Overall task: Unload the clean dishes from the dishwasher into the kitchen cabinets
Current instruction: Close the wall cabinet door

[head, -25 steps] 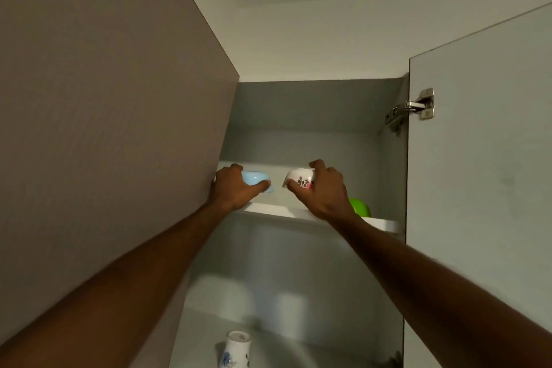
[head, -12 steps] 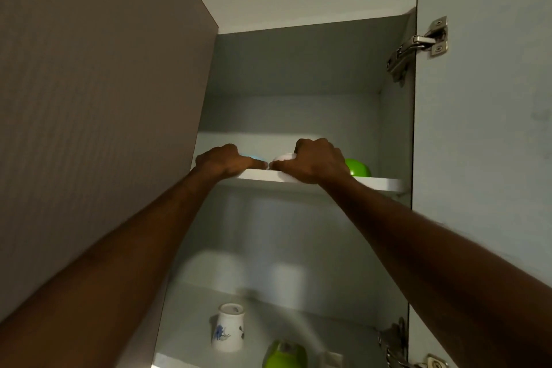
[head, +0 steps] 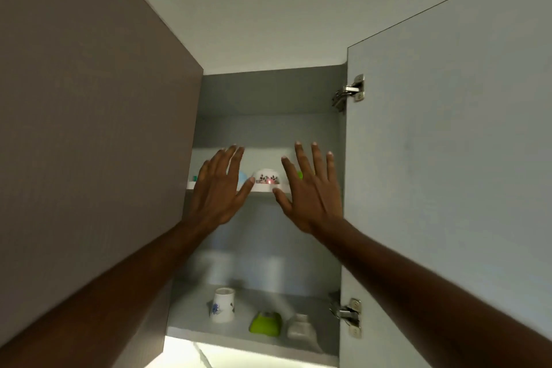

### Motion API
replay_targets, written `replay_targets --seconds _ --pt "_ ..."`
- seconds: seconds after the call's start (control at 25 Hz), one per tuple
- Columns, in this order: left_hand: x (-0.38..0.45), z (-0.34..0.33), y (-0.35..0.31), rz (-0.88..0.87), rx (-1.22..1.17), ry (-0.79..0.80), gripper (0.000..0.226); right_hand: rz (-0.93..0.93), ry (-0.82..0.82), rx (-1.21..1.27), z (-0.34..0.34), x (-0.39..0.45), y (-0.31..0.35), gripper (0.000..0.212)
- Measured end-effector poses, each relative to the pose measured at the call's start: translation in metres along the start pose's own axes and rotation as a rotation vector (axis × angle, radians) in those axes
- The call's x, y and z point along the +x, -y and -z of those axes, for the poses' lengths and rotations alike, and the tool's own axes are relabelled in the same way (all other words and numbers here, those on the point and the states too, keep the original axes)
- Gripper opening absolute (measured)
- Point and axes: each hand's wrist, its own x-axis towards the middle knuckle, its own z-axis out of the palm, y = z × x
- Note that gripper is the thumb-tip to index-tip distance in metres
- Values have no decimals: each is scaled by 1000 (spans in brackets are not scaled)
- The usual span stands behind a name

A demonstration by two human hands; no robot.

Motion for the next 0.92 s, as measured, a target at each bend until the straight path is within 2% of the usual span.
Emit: replay_targets --seconds 0.08,0.24,0.48,0.56,0.6,0.68,0.76,0.84,0.92 --pt "-15 36 -36 -126 53 -7 77 -45 19 -14 40 -50 -6 80" --pt "-35 102 -131 -240 15 -24 83 -124 -53 0 130 -150 -16 83" --pt "-61 172 -321 -615 58 -48 81 -284 -347 26 264 -269 -103 86" --pt "-63 192 -379 -725 108 -94 78 -402 -288 54 285 -302 -144 90" --pt "-62 198 -404 -757 106 -94 78 -494 -203 118 288 -315 -162 91" --pt "-57 206 -447 -825 86 -34 75 -684 31 483 291 -336 -186 95" --pt "-56 204 -480 -919 179 73 72 -820 234 897 289 -345 -196 86" --pt "-63 199 -497 -950 336 176 71 -851 290 1028 287 -351 -200 74" --pt "-71 208 -491 -923 397 228 64 -887 212 1048 286 -356 -192 63"
